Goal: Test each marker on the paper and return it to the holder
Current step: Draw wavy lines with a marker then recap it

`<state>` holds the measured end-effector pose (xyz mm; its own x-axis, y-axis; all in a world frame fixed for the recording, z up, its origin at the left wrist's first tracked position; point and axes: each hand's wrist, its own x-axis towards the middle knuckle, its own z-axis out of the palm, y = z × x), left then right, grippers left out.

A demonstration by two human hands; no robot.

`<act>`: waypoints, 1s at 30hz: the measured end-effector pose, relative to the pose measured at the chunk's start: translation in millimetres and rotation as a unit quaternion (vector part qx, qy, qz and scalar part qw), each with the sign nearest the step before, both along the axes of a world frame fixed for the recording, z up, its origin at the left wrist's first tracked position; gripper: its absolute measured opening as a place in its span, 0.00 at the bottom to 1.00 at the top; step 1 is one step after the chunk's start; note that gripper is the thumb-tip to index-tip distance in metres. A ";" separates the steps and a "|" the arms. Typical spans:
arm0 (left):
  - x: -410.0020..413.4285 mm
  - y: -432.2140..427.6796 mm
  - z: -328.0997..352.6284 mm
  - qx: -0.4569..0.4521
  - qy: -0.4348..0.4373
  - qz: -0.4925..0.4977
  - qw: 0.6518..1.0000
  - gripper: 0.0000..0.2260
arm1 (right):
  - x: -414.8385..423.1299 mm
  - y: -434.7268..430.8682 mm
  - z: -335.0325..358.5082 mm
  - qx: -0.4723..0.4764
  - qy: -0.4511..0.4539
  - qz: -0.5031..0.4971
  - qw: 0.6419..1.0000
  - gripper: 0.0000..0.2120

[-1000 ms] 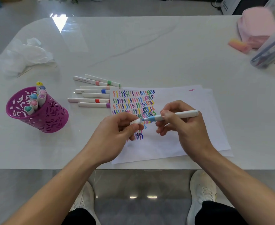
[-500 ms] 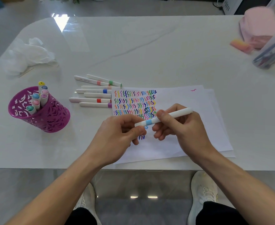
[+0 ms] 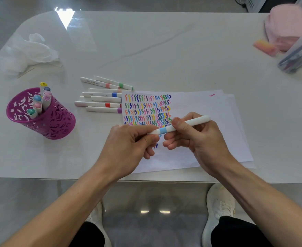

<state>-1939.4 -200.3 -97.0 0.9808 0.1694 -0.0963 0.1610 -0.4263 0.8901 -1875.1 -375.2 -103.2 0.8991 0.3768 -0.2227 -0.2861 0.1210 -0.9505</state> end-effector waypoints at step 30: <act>14.8 32.4 16.2 -0.148 -0.189 0.207 0.948 0.05 | 14.2 -8.4 -26.8 -0.253 -0.195 -0.035 0.947 0.09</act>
